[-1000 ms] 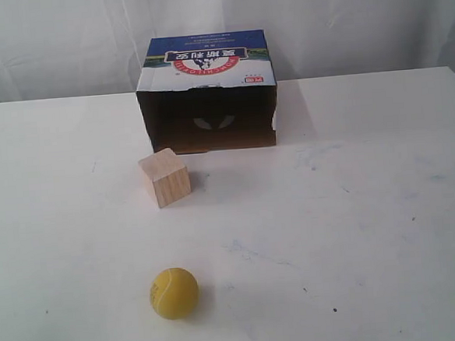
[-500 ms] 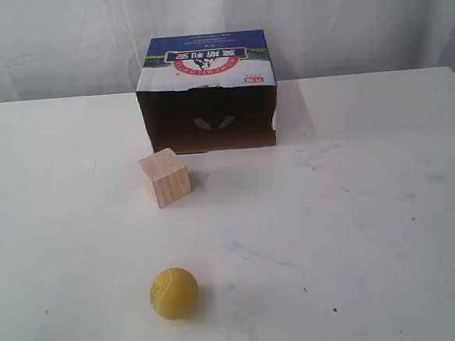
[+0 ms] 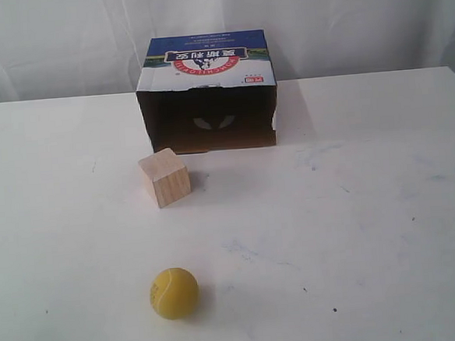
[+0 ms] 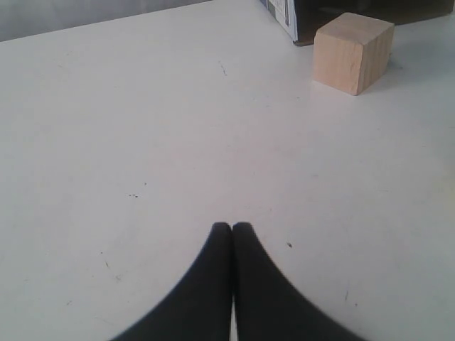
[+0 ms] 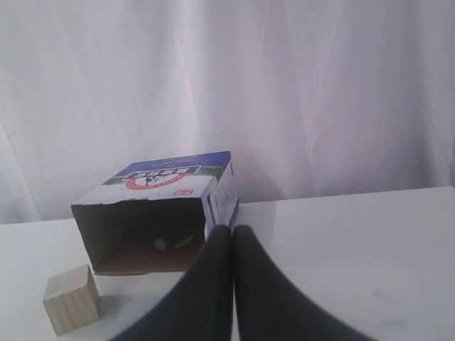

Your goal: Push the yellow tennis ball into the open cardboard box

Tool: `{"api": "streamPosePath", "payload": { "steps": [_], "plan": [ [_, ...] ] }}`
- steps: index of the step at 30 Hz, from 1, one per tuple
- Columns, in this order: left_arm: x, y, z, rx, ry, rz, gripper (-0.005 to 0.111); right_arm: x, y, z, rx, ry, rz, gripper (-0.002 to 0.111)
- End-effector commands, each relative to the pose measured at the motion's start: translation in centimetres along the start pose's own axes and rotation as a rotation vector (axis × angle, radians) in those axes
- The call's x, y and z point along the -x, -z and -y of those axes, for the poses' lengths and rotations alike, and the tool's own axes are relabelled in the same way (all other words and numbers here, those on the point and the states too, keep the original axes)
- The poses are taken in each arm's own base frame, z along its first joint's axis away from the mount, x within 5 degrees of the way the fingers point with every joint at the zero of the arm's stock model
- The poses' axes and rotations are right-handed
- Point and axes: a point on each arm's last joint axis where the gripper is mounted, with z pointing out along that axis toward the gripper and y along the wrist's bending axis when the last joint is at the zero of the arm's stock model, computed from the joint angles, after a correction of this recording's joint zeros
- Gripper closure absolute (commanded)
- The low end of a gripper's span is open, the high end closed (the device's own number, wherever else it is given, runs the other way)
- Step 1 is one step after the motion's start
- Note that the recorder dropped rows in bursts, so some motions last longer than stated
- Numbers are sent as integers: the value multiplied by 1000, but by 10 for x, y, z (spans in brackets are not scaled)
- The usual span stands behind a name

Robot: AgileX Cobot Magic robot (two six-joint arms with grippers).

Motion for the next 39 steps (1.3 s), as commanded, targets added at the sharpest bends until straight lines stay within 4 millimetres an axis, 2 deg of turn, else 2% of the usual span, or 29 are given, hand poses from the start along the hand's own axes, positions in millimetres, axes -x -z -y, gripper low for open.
{"api": "streamPosePath", "payload": {
  "steps": [1,9,12,15,20,25,28,31,34,39],
  "plan": [
    [-1,0,0,3,8,2,107,19,8,-1,-20,14,15,108],
    [-1,0,0,3,8,2,107,46,25,-5,-31,14,-44,108],
    [-1,0,0,3,8,2,107,49,20,-9,2,15,-96,108],
    [-1,0,0,3,8,2,107,50,11,-19,81,11,-250,108],
    [-1,0,0,3,8,2,107,63,-24,-35,213,58,-485,108],
    [-1,0,0,3,8,2,107,76,-82,-56,350,115,-715,108],
    [-1,0,0,3,8,2,107,78,-117,-78,448,161,-826,108],
    [-1,0,0,3,8,2,107,68,-146,-109,545,268,-899,108],
    [-1,0,0,3,8,2,107,47,-168,-144,606,345,-983,108],
    [-1,0,0,3,8,2,107,7,-187,-195,705,418,-1082,108]
  ]
}}
